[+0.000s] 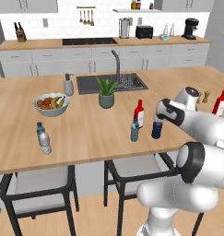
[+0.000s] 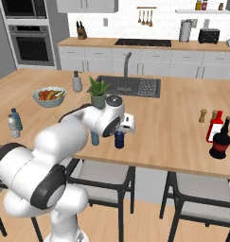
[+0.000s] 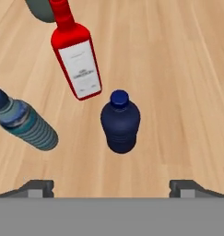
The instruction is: Move the plastic bottles in the middle to the plastics group, and the glass bottles in the middle to the glass group.
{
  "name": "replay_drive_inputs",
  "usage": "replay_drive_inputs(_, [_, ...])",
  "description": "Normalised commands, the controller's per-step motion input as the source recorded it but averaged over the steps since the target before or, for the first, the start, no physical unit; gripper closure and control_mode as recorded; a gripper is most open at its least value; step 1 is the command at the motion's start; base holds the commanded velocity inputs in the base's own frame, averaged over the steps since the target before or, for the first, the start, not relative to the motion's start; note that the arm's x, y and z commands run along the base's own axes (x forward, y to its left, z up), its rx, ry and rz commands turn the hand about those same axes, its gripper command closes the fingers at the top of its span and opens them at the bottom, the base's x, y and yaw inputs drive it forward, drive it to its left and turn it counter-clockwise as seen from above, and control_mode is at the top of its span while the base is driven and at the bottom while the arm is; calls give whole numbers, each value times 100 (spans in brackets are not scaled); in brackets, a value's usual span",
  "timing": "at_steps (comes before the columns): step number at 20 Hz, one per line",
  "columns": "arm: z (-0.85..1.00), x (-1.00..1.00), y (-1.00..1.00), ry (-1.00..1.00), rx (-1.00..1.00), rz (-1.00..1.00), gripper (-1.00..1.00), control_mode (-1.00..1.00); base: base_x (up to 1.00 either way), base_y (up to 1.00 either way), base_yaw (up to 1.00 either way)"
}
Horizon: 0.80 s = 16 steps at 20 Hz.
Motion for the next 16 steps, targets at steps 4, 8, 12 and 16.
replay_drive_inputs(4, [0, 48, 0, 0, 0, 0, -100, -100, 0, 0, 0])
replay_drive_inputs(8, [-8, 41, -5, 0, 0, 0, -100, -100, 0, 0, 0])
replay_drive_inputs(12, [-19, 29, -3, 0, 0, 0, -100, -100, 0, 0, 0])
replay_drive_inputs(16, [-34, 16, -1, 0, 0, 0, -100, -100, 0, 0, 0])
